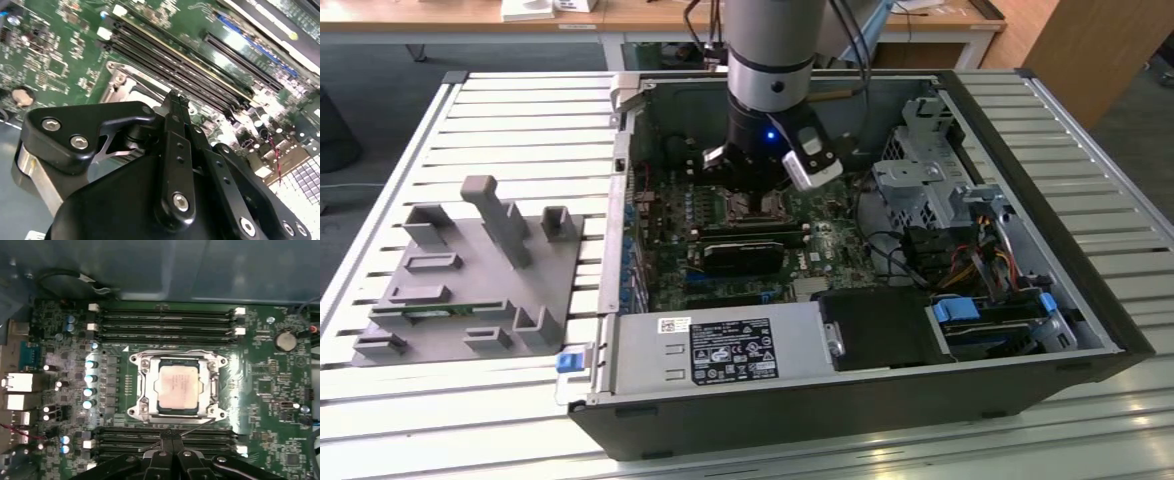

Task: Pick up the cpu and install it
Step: 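Install the second cpu locking lever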

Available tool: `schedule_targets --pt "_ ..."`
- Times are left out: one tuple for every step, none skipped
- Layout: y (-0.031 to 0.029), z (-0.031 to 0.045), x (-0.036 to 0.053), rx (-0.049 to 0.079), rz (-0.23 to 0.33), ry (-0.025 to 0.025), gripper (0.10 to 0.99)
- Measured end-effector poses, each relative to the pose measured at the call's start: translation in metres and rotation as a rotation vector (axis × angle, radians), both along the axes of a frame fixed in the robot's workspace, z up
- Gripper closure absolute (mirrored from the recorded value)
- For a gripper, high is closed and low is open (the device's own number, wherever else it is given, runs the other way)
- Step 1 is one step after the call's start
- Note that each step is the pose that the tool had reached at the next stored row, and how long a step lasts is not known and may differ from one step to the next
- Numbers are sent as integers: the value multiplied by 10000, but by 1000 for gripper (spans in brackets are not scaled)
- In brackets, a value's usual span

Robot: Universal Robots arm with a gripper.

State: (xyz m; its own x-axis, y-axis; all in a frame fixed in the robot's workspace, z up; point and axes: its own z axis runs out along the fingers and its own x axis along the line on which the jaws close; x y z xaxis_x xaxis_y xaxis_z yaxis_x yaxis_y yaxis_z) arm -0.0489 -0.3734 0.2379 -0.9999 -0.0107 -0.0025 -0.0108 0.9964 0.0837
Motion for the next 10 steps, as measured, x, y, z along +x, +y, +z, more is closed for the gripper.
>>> schedule_targets --pt "0 -6 -18 -1 0 3 980" --pt "0 -15 -34 -1 0 9 980" --pt "-1 -29 -45 -2 -1 25 980" --pt "0 -45 -52 -1 0 48 980" --pt "-1 -63 -57 -2 0 72 980" --pt "-1 -81 -61 -2 0 90 980" --pt "-1 -152 -67 -4 0 124 980" --pt "-1 -183 -68 -1 1 128 980" --pt "-3 -198 -68 2 0 134 980" --pt "-8 -203 -69 16 0 136 980"
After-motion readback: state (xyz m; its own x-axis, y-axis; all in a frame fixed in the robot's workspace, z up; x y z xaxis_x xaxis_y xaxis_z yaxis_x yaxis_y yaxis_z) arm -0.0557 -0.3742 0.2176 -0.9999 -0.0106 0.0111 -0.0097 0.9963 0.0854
